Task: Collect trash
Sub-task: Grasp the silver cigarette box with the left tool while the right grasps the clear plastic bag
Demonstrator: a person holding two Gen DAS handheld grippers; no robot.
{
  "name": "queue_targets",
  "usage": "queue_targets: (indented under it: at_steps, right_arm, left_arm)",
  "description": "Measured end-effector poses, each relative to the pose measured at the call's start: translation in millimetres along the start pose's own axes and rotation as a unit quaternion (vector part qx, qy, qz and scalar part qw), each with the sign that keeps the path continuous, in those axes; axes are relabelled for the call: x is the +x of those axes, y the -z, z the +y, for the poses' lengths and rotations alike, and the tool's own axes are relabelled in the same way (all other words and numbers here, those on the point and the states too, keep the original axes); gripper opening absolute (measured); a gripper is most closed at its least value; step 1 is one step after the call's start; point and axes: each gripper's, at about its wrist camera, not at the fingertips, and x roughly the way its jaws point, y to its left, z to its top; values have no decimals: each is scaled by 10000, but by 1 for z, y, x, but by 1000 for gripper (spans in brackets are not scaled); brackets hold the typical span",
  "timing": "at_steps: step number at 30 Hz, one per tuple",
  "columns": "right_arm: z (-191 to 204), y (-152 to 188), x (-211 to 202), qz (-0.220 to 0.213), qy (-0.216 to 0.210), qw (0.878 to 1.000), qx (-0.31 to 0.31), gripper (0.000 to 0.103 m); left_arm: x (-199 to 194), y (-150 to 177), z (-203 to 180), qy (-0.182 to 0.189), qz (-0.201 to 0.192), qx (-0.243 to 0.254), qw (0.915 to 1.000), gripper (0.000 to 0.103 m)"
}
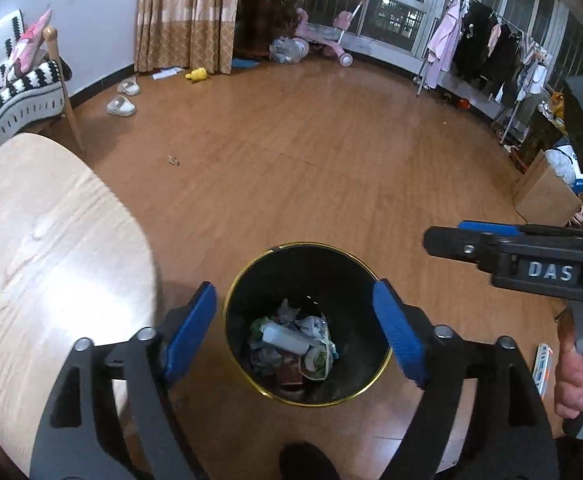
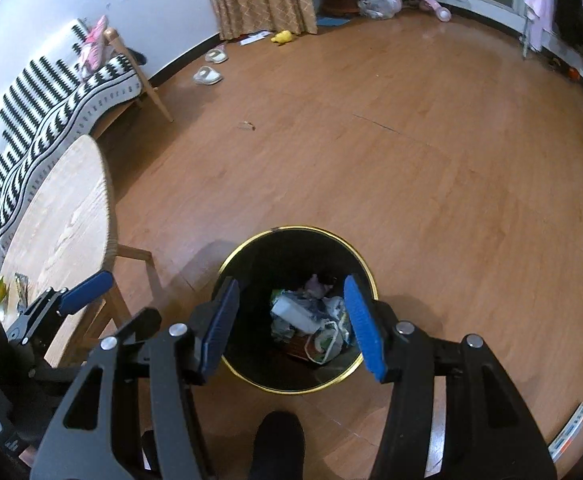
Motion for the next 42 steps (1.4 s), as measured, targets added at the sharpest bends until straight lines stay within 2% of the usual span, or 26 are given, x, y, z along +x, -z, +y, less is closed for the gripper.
queue_targets:
  at_steps: [5,10,14,16,20,22,26,28,29,32,33,34,37,41,42]
  right_arm:
    - [39,-5,1,-23,-165,9994,-305,54]
    - [95,-9,2,-57,-391,9973,-619,59]
    - [157,-9,4,-89,-625,9930,-1000,60]
    - [189,-8,5,-93,-761,9899,-1190,61]
    - [264,4,10,-11,-1054,9811,-1622,61]
    - [302,10,11,13,-1193,9752,-1864,61]
    - [376,29,13,92,-1443,9605,-2377,62]
    - [405,39,16,150,-1524,9540,-2576,62]
    - [421,44,19,194,-1561,9507,-2674,62]
    - [459,56,27,292,-1629,9436,-2866,63]
    - [470,59,30,322,-1650,9417,-2914,63]
    - [480,63,31,341,-1663,9401,-2956,63]
    - [506,71,38,403,-1702,9349,-3089,63]
    - [530,80,50,492,-1755,9300,-3193,63]
    - [534,82,52,506,-1763,9290,-3213,63]
  left_arm:
    - [-33,4,23,-305,-141,-96,9994,91]
    - [-82,13,68,-734,-367,-483,9955,93]
    - [-126,28,115,-1198,-484,-904,9875,94]
    - [-149,38,145,-1478,-509,-1157,9809,94]
    - [-193,65,210,-2043,-525,-1800,9608,94]
    - [-216,83,248,-2361,-507,-2199,9452,94]
    - [-258,124,319,-3119,-426,-3013,9000,94]
    - [-280,148,359,-3405,-421,-3522,8708,94]
    - [-287,159,374,-3507,-413,-3699,8594,94]
    - [-302,183,413,-3700,-412,-4115,8319,94]
    - [-306,190,418,-3746,-407,-4201,8256,94]
    - [-309,198,427,-3779,-384,-4274,8204,94]
    - [-308,212,450,-3851,-294,-4332,8143,94]
    - [-299,223,461,-3852,-79,-4180,8227,93]
    - [-300,228,468,-3831,-68,-4138,8258,85]
